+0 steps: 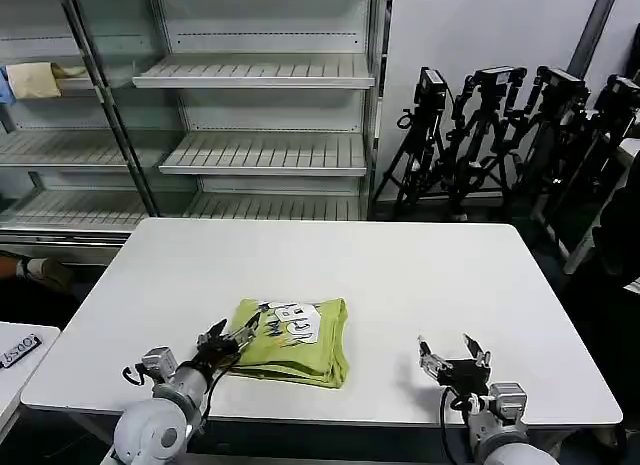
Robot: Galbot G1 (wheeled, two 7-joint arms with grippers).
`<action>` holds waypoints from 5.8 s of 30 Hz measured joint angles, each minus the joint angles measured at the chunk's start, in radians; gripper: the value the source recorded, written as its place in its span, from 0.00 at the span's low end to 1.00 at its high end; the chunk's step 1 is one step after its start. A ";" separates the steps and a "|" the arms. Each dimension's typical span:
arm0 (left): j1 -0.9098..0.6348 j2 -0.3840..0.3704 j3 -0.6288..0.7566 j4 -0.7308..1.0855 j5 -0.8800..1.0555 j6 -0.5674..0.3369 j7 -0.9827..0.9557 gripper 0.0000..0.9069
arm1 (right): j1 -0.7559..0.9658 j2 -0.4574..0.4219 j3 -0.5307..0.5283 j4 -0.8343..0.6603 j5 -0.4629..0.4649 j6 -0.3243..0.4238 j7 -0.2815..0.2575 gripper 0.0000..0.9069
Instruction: Fold and organize the clothes.
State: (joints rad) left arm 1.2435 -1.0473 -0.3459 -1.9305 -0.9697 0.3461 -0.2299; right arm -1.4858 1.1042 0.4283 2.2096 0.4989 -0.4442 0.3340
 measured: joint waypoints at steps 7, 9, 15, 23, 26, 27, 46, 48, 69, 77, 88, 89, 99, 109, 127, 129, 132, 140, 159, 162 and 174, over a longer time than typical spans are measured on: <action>-0.005 0.010 -0.002 0.019 -0.069 0.035 0.022 1.00 | -0.002 0.011 -0.003 0.004 -0.007 -0.005 0.005 1.00; -0.008 0.009 -0.001 0.020 -0.089 0.048 0.023 1.00 | -0.004 0.014 -0.003 0.006 -0.009 -0.006 0.006 1.00; -0.021 0.004 -0.001 0.027 -0.150 0.082 0.022 0.98 | -0.012 0.024 -0.001 0.016 -0.016 -0.009 0.010 1.00; -0.033 -0.008 -0.009 0.042 -0.229 0.094 0.010 0.03 | -0.019 0.035 -0.001 0.025 -0.025 -0.012 0.015 1.00; -0.030 -0.015 -0.012 0.042 -0.258 0.095 0.009 0.03 | -0.022 0.037 0.002 0.030 -0.026 -0.013 0.016 1.00; -0.029 -0.016 -0.013 0.042 -0.266 0.095 0.009 0.03 | -0.023 0.038 0.003 0.031 -0.027 -0.014 0.017 1.00; -0.003 -0.082 -0.042 0.042 -0.390 0.081 -0.019 0.03 | -0.031 0.049 0.005 0.043 -0.035 -0.016 0.021 1.00; -0.001 -0.090 -0.049 0.038 -0.402 0.079 -0.022 0.03 | -0.031 0.049 0.005 0.044 -0.034 -0.016 0.022 1.00; 0.059 0.000 -0.300 -0.021 -0.454 0.125 -0.039 0.03 | 0.012 0.053 -0.018 0.024 -0.009 -0.010 0.012 1.00; 0.113 0.209 -0.550 -0.042 -0.391 0.181 0.000 0.03 | 0.072 0.062 -0.048 -0.005 0.014 0.000 0.000 1.00; 0.159 0.366 -0.584 -0.181 -0.161 0.206 0.029 0.03 | 0.084 0.053 -0.047 -0.032 0.019 0.021 -0.014 1.00; 0.162 0.358 -0.555 -0.187 -0.118 0.204 0.034 0.03 | 0.081 0.053 -0.046 -0.032 0.017 0.023 -0.015 1.00; 0.098 0.222 -0.144 -0.203 0.340 0.179 0.051 0.03 | 0.050 0.057 -0.032 -0.032 -0.015 0.027 -0.012 1.00; -0.048 0.125 0.127 -0.206 0.408 0.198 0.005 0.03 | 0.020 0.074 -0.027 -0.041 -0.043 0.037 -0.016 1.00; -0.364 -0.147 0.393 0.039 0.304 0.150 -0.112 1.00 | -0.009 0.071 -0.006 -0.010 -0.055 0.031 -0.011 1.00; -0.388 -0.172 0.404 0.068 0.299 0.139 -0.114 1.00 | -0.009 0.067 -0.004 -0.007 -0.055 0.030 -0.010 1.00; -0.411 -0.204 0.413 0.096 0.285 0.119 -0.114 1.00 | -0.009 0.061 -0.001 -0.001 -0.058 0.030 -0.011 1.00; -0.431 -0.233 0.400 0.113 0.210 0.058 -0.115 1.00 | -0.007 0.053 -0.007 0.003 -0.076 0.036 -0.019 1.00; -0.094 -0.085 0.046 -0.120 0.423 -0.024 -0.028 1.00 | 0.006 0.059 -0.026 0.004 -0.155 0.141 -0.036 1.00; -0.032 -0.086 -0.001 -0.149 0.469 -0.033 -0.012 1.00 | 0.006 0.065 -0.030 0.006 -0.167 0.154 -0.027 1.00; 0.123 -0.132 -0.100 -0.231 0.609 -0.062 0.036 1.00 | -0.011 0.078 -0.032 0.014 -0.213 0.188 -0.017 1.00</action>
State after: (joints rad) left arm 1.3665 -1.1792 -0.4463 -2.1613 -0.3611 0.2841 -0.1935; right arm -1.4967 1.1823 0.3968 2.2241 0.2861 -0.2562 0.3175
